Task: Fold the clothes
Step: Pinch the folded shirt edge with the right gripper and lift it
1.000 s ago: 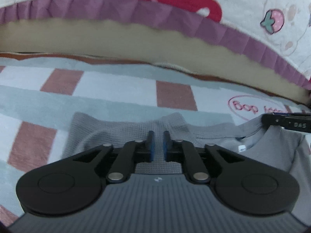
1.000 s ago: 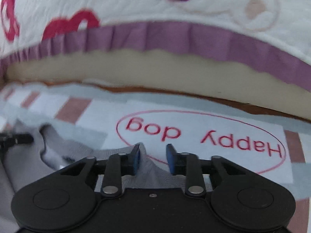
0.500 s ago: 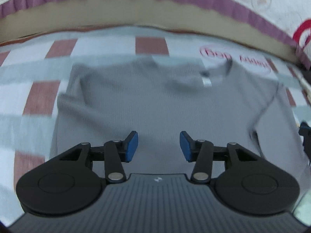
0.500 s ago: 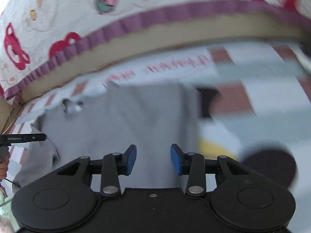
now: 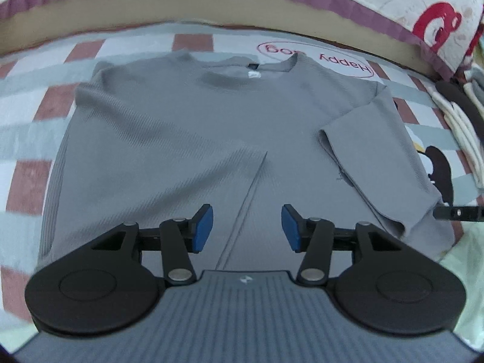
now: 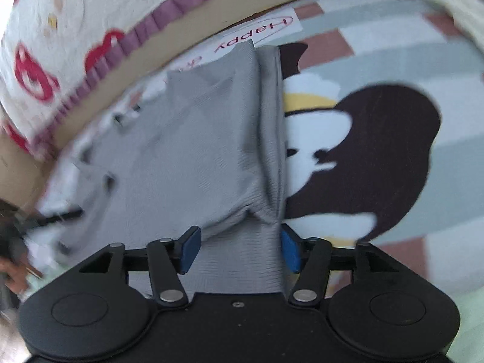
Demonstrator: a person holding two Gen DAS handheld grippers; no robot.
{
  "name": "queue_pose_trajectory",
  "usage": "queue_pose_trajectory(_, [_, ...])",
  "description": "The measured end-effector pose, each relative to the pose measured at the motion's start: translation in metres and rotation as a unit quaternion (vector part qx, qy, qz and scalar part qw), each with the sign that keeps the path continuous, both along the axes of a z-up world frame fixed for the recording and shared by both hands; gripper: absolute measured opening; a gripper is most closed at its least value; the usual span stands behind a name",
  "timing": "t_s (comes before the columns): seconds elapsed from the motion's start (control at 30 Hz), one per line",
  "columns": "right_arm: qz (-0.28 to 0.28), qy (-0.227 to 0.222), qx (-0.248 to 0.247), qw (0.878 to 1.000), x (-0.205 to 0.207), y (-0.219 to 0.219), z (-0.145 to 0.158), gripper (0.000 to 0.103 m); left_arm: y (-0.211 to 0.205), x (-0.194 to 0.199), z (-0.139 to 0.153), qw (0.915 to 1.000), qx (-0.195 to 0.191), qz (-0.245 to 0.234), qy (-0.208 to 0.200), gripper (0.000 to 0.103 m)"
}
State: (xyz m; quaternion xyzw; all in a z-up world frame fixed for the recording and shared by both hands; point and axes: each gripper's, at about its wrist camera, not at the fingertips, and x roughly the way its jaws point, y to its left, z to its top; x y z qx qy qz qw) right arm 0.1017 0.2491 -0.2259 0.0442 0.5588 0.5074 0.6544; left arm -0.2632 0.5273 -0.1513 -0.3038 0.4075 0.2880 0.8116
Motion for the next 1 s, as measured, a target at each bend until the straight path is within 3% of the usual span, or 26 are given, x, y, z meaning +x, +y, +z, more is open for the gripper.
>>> queue_pose_trajectory(0.13, [-0.062,0.111,0.057,0.990,0.018,0.000,-0.021,0.067,0.014,-0.030,0.004,0.9974,-0.036,0.054,-0.033,0.051])
queue_pose_trajectory(0.17, [-0.065,0.108,0.053,0.991,0.018,0.002,-0.022,0.058,0.020,-0.040,0.005,0.9956,-0.044,0.071,-0.043,0.051])
queue_pose_trajectory(0.2, [-0.059,0.092,0.043,0.993,0.016,0.006,-0.020,0.030,0.022,-0.044,0.005,0.9949,-0.042,0.083,-0.041,0.051])
queue_pose_trajectory(0.23, [-0.054,0.076,0.033,0.995,0.014,0.009,-0.018,0.013,0.022,-0.047,0.005,0.9948,-0.035,0.088,-0.036,0.051])
queue_pose_trajectory(0.3, [-0.032,0.020,0.036,0.999,0.004,0.014,-0.003,0.014,0.019,-0.049,0.005,0.9951,-0.026,0.090,-0.030,0.051])
queue_pose_trajectory(0.47, [-0.001,-0.020,0.077,0.997,-0.012,0.044,0.048,0.014,0.030,-0.073,0.014,0.9933,-0.004,0.114,-0.021,0.051])
queue_pose_trajectory(0.57, [0.079,-0.057,0.101,0.990,-0.037,0.102,0.096,0.014,0.047,-0.100,0.018,0.9867,0.026,0.161,-0.003,0.051])
queue_pose_trajectory(0.73, [0.236,-0.101,0.091,0.962,-0.113,0.225,0.139,0.014,0.066,-0.146,-0.001,0.9696,-0.030,0.238,-0.048,0.048])
queue_pose_trajectory(0.9, [0.332,-0.154,0.018,0.931,-0.204,0.302,0.095,0.013,0.067,-0.147,-0.005,0.9691,-0.025,0.233,-0.075,0.037])
queue_pose_trajectory(1.0, [0.346,-0.160,0.006,0.924,-0.226,0.309,0.064,0.013,0.065,-0.149,-0.006,0.9639,-0.050,0.225,-0.133,0.037])
